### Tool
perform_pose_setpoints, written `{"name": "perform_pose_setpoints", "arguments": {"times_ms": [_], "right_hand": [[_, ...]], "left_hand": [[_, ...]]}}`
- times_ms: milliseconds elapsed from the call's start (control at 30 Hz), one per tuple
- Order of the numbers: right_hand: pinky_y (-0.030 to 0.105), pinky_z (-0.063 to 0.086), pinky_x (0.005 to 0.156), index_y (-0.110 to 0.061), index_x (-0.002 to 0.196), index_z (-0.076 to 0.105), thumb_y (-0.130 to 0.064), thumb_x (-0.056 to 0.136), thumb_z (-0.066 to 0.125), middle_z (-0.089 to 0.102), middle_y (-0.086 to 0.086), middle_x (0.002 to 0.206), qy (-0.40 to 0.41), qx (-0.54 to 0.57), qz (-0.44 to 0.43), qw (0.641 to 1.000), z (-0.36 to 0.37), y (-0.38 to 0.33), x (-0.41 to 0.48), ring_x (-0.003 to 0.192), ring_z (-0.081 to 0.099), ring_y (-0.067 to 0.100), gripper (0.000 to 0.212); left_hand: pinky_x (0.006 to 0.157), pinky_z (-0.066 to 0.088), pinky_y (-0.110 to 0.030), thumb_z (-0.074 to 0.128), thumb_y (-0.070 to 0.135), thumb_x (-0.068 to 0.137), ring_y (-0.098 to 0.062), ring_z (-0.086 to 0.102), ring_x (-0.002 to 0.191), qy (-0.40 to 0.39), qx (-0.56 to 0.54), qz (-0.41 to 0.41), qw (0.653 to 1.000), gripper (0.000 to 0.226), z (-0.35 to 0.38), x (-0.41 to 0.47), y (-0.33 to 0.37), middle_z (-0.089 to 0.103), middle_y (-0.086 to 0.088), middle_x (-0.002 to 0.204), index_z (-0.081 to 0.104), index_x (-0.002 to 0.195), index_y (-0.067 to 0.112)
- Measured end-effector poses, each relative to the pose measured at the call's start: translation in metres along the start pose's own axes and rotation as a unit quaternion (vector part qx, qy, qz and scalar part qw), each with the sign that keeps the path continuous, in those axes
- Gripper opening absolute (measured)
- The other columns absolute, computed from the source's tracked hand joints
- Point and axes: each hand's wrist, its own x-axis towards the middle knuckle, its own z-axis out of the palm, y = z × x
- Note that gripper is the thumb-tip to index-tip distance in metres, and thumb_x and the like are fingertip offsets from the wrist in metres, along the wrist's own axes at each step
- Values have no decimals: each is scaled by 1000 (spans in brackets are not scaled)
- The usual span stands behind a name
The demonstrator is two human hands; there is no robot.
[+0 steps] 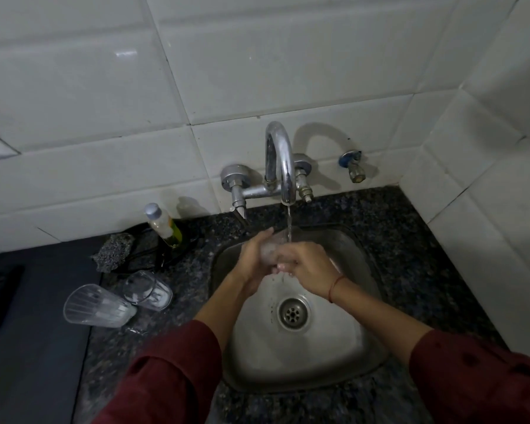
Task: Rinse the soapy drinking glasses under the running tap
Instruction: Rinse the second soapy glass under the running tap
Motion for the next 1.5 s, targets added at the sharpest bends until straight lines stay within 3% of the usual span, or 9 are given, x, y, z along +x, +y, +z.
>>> {"name": "perform_pose_setpoints", "arguments": {"times_ms": [267, 433, 600, 767, 933, 1100, 1233, 1400, 1500], "right_hand": [[28, 52, 85, -27, 106, 74, -15, 90, 70, 74, -5, 104, -103, -159, -88, 978, -14, 7, 7, 96, 66, 10, 21], [40, 59, 75, -17, 106, 74, -3, 90, 66, 75, 7, 100, 3, 134, 13, 991, 0, 2, 7, 88, 71, 29, 23], [36, 52, 88, -23, 106, 73, -17, 94, 65, 70, 3, 108, -96, -202, -88, 971, -4, 10, 6, 100, 64, 20, 16], [25, 49, 59, -15, 122, 68, 0, 95, 58, 72, 18, 110, -9, 64, -41, 997, 7, 3, 5, 81, 61, 23, 33], [26, 42, 80, -21, 117, 69, -20, 95, 62, 66, 2, 115, -79, -238, -93, 963, 2, 6, 2, 106, 61, 18, 22], [27, 56, 85, -17, 112, 72, -2, 93, 60, 74, 7, 109, -19, 53, -42, 998, 10, 3, 3, 101, 68, 15, 27], [31, 42, 91, -27, 113, 67, -19, 95, 60, 65, -1, 116, -64, -299, -156, 939, 10, 10, 6, 108, 59, 20, 21], [37, 51, 100, -2, 118, 68, 4, 93, 58, 69, 18, 116, -56, 152, -2, 987, 8, 3, 11, 109, 65, 20, 28], [38, 50, 99, -9, 113, 71, -3, 94, 58, 71, 9, 110, -78, 31, -87, 993, 6, 9, 6, 106, 63, 17, 24]], "left_hand": [[30, 26, -17, 41, 38, 101, -15, 51, 41, -14, 32, -81, 996, 43, -5, -2, -4, 65, -10, 70, 70, 93, 7], [57, 51, -31, 56, 35, 100, -27, 64, 70, 100, -33, 93, 990, 38, 6, 5, -15, 67, -20, 86, 69, 100, 0], [30, 27, -18, 42, 44, 103, -16, 48, 40, 20, 51, -62, 997, 49, -3, -1, -3, 60, -10, 63, 71, 85, 9], [44, 42, -26, 55, 34, 101, -22, 55, 56, 111, 7, 93, 989, 32, 3, 5, -17, 57, -16, 72, 62, 86, 7], [32, 27, -17, 48, 47, 99, -16, 49, 42, -15, 85, -98, 991, 42, -11, -1, -1, 60, -8, 65, 69, 91, 11], [55, 52, -30, 59, 34, 100, -21, 62, 70, 72, -25, 90, 993, 31, 3, 1, -16, 62, -17, 85, 66, 98, 4], [33, 31, -19, 43, 40, 102, -16, 50, 46, 5, 61, -57, 996, 43, -5, -5, 0, 60, -7, 65, 69, 87, 10], [63, 54, -32, 52, 28, 103, -22, 64, 77, 70, -59, 120, 989, 30, 3, -5, -17, 64, -20, 92, 67, 102, 2], [40, 42, -24, 44, 30, 105, -20, 55, 56, 88, 0, 51, 995, 36, -1, -1, -13, 59, -16, 77, 66, 92, 5]]}}
